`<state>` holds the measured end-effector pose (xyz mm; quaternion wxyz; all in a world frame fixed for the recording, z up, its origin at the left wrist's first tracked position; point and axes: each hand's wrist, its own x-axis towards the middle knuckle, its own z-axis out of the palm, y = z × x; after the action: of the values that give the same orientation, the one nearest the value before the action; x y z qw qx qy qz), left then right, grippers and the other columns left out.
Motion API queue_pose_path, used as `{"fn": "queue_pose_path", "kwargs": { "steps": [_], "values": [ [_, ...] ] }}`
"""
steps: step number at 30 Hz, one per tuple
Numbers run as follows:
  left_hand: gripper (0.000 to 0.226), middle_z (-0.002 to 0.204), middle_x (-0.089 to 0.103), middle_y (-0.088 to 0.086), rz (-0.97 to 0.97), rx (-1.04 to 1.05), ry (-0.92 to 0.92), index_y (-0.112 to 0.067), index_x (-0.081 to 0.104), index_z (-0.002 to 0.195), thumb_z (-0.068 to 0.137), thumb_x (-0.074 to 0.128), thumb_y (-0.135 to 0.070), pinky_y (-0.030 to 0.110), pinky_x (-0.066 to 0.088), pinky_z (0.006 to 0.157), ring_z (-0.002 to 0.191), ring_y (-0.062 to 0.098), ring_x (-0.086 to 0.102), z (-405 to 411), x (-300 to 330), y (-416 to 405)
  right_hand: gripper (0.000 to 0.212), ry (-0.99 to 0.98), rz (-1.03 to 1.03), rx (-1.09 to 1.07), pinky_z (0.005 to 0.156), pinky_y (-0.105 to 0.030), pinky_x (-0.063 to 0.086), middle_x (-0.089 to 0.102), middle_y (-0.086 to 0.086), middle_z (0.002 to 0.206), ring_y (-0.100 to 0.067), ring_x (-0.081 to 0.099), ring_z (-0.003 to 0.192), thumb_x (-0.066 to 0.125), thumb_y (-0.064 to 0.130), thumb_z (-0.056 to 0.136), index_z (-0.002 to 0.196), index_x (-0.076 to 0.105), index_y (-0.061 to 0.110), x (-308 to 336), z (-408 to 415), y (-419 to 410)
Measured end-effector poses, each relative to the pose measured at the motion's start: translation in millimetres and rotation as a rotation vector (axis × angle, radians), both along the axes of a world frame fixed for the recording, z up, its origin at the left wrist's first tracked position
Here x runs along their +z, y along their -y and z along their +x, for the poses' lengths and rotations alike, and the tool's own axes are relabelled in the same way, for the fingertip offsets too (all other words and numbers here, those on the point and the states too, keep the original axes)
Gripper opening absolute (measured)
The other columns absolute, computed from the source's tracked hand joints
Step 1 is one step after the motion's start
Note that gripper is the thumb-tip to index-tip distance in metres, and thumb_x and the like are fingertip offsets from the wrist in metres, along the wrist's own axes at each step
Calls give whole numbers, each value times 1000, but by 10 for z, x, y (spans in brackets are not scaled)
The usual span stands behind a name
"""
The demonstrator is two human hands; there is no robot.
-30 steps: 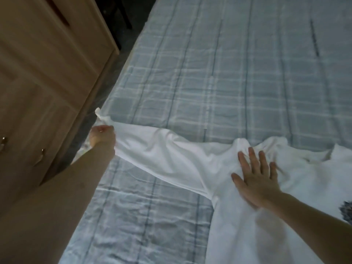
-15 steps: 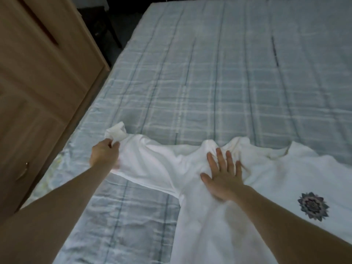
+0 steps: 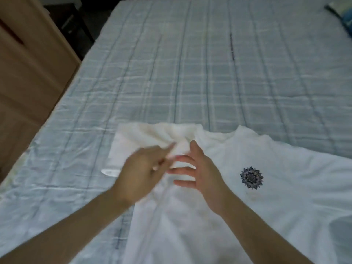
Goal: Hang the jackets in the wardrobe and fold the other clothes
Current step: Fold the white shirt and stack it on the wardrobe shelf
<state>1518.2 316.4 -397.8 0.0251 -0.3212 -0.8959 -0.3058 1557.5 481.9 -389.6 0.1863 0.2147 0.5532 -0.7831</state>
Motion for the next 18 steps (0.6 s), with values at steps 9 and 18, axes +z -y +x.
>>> {"fn": "queue_pose_path", "kwargs": {
  "steps": [9,18],
  "values": [
    [28,100,64,-9,190,-29,314,-19,70,107,87,52,-12,11,39,78,85,1,56,-73,-416,-891,12,139,317,-239,61,-34,60,75,-1,85,-11,71,76,59,13,94,95,71,15,-238,960,-1310],
    [14,104,61,5,-446,148,513,-22,63,87,91,55,-12,31,43,90,103,24,59,-889,-865,-645,20,249,251,-370,79,-38,54,75,-4,91,-22,68,85,63,1,85,101,69,11,-606,1162,-2000]
  ]
}}
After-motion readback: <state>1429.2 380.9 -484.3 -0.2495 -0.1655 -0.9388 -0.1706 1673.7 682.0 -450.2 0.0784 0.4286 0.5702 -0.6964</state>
